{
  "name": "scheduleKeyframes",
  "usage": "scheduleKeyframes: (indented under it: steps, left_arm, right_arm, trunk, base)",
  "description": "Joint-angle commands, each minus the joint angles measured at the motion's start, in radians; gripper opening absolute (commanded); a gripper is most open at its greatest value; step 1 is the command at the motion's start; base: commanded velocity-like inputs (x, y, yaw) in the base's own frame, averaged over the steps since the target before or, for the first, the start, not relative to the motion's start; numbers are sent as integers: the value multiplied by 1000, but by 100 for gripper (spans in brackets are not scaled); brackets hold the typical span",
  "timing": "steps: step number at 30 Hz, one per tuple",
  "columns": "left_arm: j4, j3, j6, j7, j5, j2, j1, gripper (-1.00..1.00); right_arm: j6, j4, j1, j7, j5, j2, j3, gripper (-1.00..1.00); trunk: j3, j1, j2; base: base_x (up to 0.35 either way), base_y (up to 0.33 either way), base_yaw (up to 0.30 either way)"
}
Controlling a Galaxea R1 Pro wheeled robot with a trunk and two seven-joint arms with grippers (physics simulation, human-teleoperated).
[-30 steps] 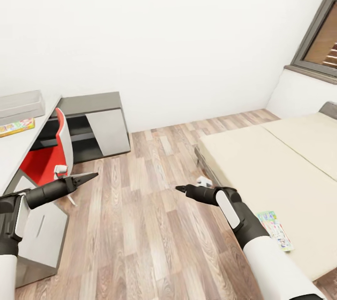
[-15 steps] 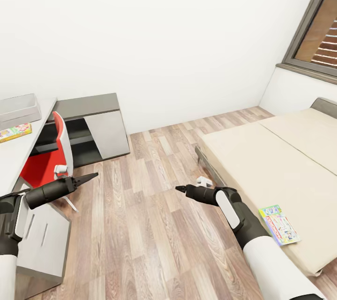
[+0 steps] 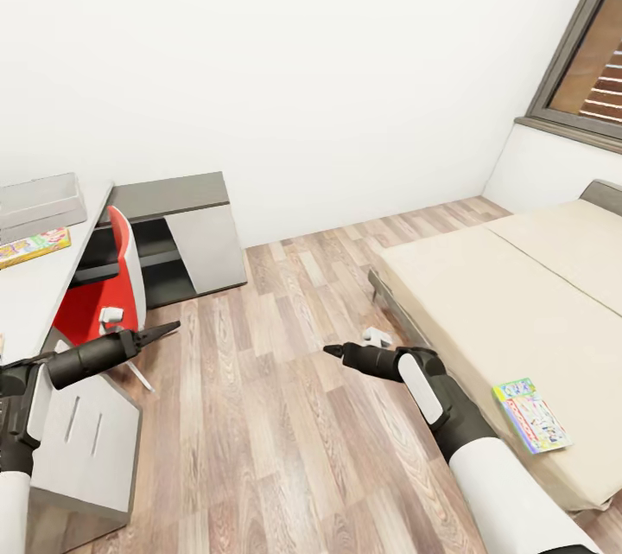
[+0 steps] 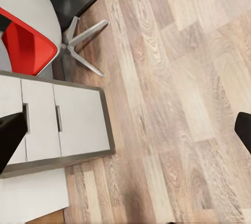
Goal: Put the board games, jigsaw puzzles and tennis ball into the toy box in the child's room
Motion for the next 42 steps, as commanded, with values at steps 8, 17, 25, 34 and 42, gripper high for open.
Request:
scheduleKeyframes:
  steps: [8,17,25,34,42]
  left_arm:
    - [54,-2,-23,-3,-1,-4,1,100]
    - [58,-1,-26,-1,0,-3,1,100]
    - [58,-3,-28,0,0,-5,1,100]
    - [58,-3,-27,0,0,-5,1,100]
    - [58,-3,-27,-1,0,-5,1,100]
  right_arm:
    - [4,4,15,5,4,0,0,100]
    - [5,4,16,7,3,-2,-2,100]
    - [7,4,16,6,2,-1,-2,100]
    - [6,4,16,6,1,-1,-2,100]
    - [7,4,16,6,1,-1,-2,100]
  trunk:
    - [-2,1,-2]
    - [-2,1,-2]
    - [-2,1,-2]
    - [-2,1,-2]
    - [-2,1,-2]
  base:
    - [20,51,0]
    - [1,3,-2]
    - [0,0,-130]
    - [0,2,-183]
    - [0,81,-185]
